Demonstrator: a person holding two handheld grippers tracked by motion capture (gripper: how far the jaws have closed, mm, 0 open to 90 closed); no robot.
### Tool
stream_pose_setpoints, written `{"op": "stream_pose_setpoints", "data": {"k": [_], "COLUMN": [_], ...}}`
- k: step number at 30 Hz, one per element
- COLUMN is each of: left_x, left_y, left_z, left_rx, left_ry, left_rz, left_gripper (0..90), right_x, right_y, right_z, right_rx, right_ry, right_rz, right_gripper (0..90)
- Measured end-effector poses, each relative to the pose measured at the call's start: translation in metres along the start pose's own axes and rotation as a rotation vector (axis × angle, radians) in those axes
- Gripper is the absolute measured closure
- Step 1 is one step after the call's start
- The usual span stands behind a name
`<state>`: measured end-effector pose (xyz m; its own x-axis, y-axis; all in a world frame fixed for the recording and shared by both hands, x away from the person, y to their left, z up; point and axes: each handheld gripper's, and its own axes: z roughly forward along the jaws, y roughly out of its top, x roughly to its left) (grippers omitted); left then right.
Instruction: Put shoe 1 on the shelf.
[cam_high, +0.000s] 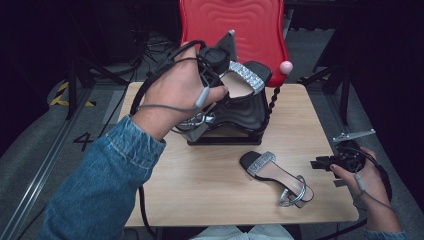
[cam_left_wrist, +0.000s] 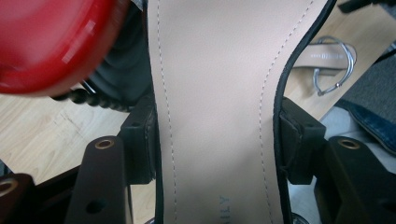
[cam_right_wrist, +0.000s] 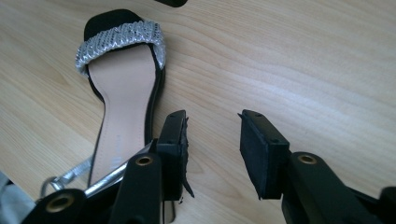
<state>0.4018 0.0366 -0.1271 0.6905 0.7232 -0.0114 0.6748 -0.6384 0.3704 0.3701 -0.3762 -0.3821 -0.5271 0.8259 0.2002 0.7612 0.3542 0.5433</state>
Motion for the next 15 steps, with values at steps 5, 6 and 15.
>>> {"op": "stream_pose_setpoints", "data": {"k": [5,6,15], "left_x": [0.011,0.014,0.035], "left_y": [0.017,0.021,0.053], "left_z": [-0.008,-0.009,-0.016], "left_rx": [-0.018,-0.021,-0.029], "left_ry": [0.025,0.036,0.069], "left_rz": [-0.032,-0.035,-0.106], "left_gripper": [42.0,42.0,42.0], "right_x": [0.002,0.002,0.002], "right_y": [-0.005,-0.006,-0.015], "right_z": [0.0,0.0,-0.003], "right_rx": [-0.029,-0.027,-0.027], "right_ry": [0.017,0.011,0.007], "right_rz": [0.04,0.037,0.065], "right_gripper": [63.4,63.4,63.3]}}
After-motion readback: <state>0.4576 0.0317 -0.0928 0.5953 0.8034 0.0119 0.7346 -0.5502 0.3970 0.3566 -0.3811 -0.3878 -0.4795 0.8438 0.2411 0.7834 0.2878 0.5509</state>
